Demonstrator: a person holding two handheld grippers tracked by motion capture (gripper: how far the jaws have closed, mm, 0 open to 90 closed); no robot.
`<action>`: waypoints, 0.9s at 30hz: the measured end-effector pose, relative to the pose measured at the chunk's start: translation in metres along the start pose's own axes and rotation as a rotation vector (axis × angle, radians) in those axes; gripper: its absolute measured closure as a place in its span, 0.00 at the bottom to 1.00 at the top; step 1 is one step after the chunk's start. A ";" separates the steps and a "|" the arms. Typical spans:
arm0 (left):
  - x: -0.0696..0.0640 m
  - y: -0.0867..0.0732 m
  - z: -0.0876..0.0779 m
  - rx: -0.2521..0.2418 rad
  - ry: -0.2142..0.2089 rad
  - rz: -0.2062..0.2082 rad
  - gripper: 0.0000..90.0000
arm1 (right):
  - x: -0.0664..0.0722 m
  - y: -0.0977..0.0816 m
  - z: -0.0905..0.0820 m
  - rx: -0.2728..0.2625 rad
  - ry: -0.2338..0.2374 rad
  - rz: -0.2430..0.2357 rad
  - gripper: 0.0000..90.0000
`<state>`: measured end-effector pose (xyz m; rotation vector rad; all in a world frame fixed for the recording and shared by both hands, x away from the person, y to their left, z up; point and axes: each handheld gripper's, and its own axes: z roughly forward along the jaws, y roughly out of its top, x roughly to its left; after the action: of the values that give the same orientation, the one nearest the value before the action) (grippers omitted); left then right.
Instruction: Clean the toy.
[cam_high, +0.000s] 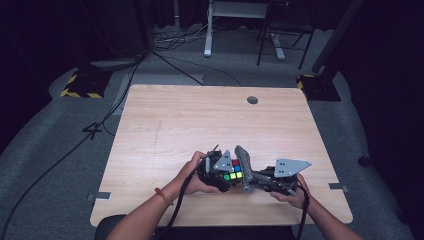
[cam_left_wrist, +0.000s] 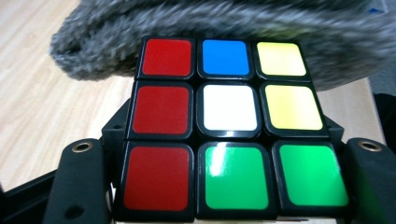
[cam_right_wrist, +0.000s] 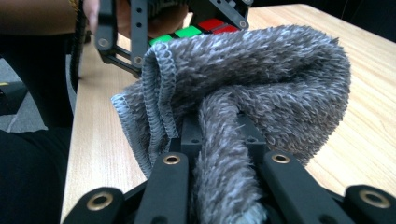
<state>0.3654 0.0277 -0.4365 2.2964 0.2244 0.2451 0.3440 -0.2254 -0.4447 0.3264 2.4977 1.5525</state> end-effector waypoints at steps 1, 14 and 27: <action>0.001 -0.001 0.001 0.008 -0.013 -0.005 0.36 | 0.000 0.001 -0.001 0.002 -0.004 -0.011 0.87; -0.009 0.002 0.008 0.049 -0.015 0.085 0.37 | 0.003 0.013 -0.001 0.021 -0.064 -0.050 0.87; -0.008 0.002 0.009 0.047 -0.023 0.079 0.36 | 0.004 0.009 -0.001 0.031 -0.042 -0.035 0.87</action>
<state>0.3597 0.0185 -0.4419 2.3560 0.1291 0.2566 0.3409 -0.2217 -0.4360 0.3146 2.4843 1.4805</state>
